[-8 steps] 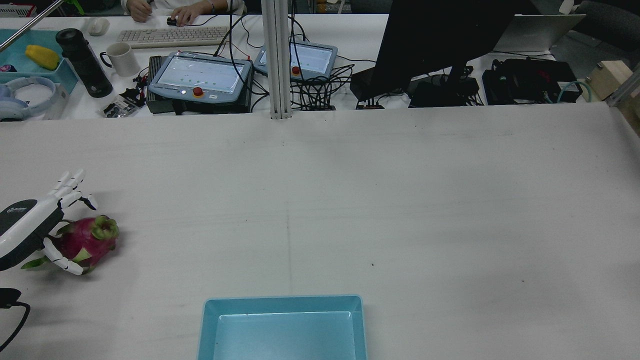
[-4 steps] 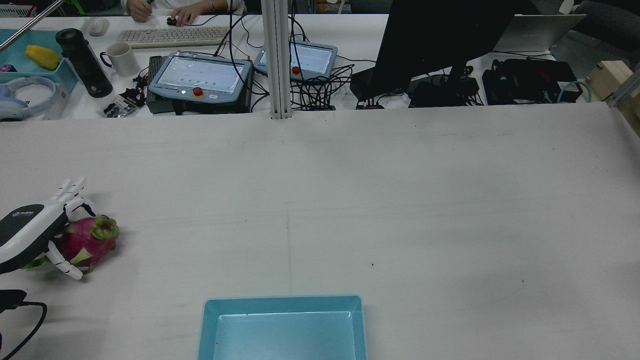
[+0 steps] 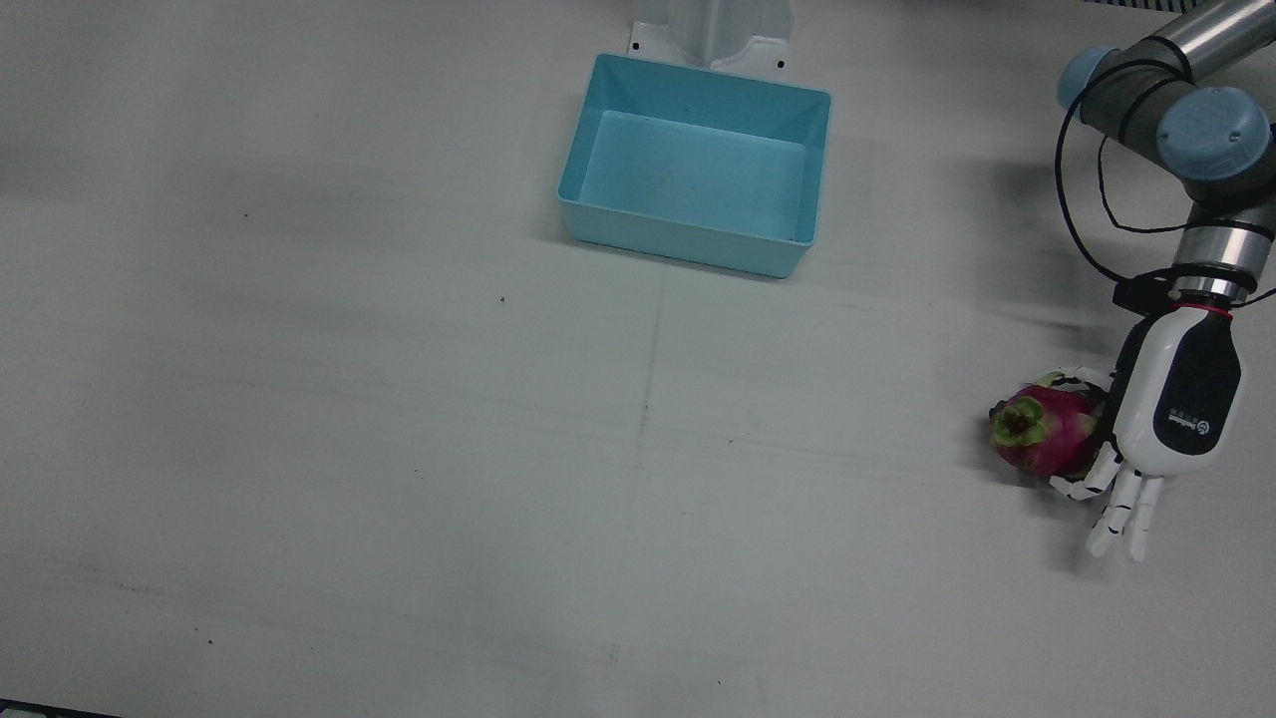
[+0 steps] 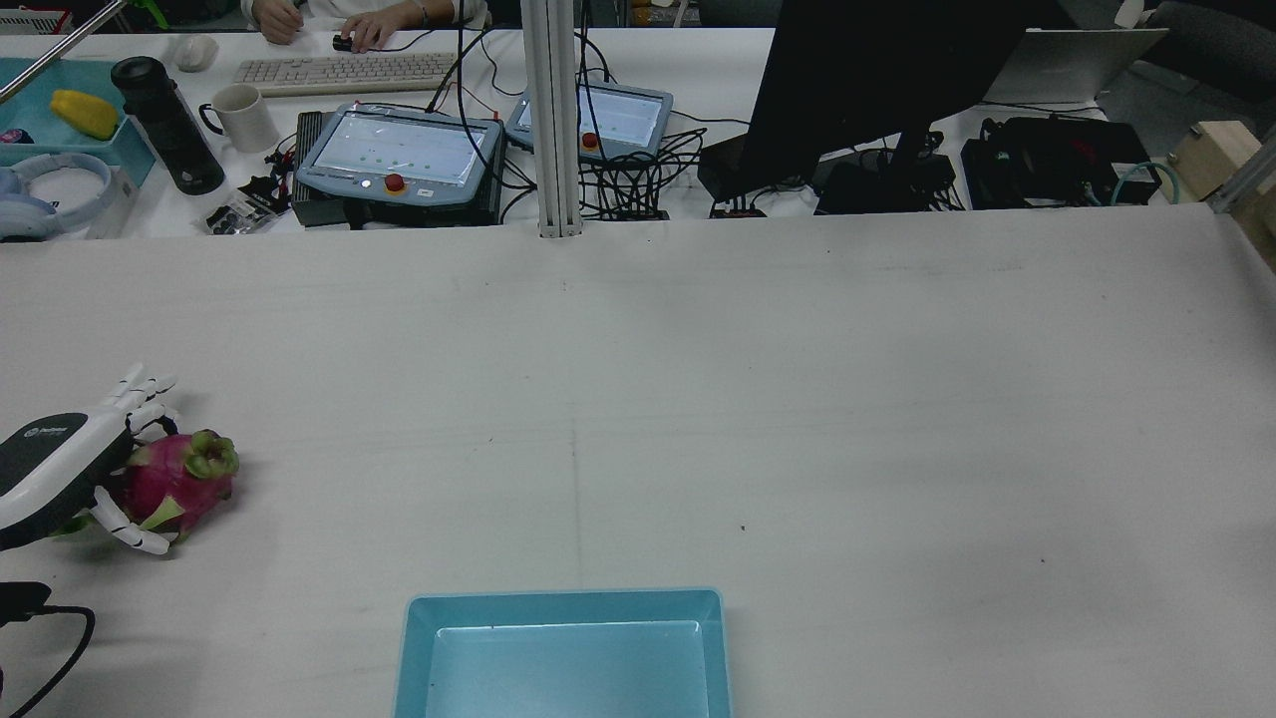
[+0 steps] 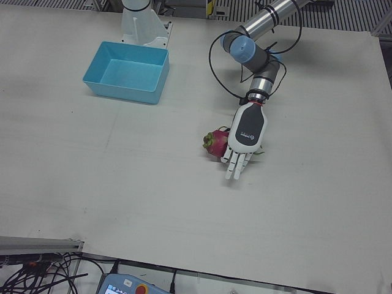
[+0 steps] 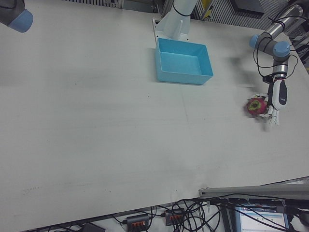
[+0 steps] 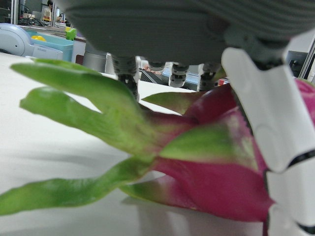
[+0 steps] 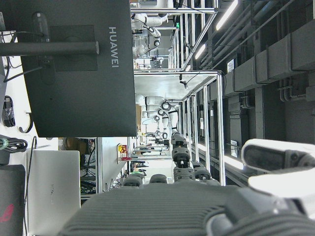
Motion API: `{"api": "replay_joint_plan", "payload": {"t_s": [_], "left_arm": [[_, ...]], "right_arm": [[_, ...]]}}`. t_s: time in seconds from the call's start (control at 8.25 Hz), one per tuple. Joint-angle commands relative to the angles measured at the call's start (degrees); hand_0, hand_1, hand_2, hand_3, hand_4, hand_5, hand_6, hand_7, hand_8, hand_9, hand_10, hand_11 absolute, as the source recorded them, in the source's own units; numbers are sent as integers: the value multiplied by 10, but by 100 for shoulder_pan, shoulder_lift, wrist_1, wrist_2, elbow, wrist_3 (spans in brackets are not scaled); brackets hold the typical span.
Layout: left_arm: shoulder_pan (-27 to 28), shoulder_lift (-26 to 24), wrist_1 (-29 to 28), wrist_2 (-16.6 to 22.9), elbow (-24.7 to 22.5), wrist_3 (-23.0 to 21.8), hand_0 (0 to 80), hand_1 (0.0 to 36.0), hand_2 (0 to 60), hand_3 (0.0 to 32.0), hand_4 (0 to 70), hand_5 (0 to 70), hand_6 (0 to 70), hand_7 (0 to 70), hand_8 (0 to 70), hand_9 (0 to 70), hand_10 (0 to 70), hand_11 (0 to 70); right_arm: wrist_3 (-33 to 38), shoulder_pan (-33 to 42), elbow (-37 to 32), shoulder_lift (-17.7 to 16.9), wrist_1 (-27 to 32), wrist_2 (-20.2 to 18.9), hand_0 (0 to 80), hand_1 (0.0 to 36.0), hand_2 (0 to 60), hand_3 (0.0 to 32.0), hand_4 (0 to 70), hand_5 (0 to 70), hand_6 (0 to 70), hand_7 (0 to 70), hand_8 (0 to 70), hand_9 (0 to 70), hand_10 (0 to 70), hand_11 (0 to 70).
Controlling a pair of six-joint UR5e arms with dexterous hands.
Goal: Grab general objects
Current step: 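Close the left hand tighter on the dragon fruit and secure the grip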
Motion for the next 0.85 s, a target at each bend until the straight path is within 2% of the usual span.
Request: {"api": "replay_joint_plan", "payload": {"t_s": [0.0,0.12,0.24,0.36,0.48,0.61,0.73], "left_arm": [[191,-24,-131,-1,60,0,496,187,208,0,100,408,40,165,0,19,64,112],[193,-33,-184,-1,51,0,492,197,296,0,135,442,81,208,6,30,91,150],[193,-15,-271,-1,51,-9,477,220,488,0,160,538,125,291,52,110,134,212],[184,-7,-298,-1,60,-105,463,246,600,0,180,670,179,386,115,203,175,270],[184,28,-429,-10,69,-245,389,260,600,0,206,700,254,495,195,320,245,370],[158,55,-639,-10,86,-385,270,277,600,0,205,700,276,539,220,360,292,431],[140,116,-772,-27,52,-578,236,292,600,0,207,700,293,571,237,385,364,524]], "right_arm": [[0,0,0,0,0,0,0,0,0,0,0,0,0,0,0,0,0,0],[0,0,0,0,0,0,0,0,0,0,0,0,0,0,0,0,0,0],[0,0,0,0,0,0,0,0,0,0,0,0,0,0,0,0,0,0],[0,0,0,0,0,0,0,0,0,0,0,0,0,0,0,0,0,0],[0,0,0,0,0,0,0,0,0,0,0,0,0,0,0,0,0,0],[0,0,0,0,0,0,0,0,0,0,0,0,0,0,0,0,0,0],[0,0,0,0,0,0,0,0,0,0,0,0,0,0,0,0,0,0]]}}
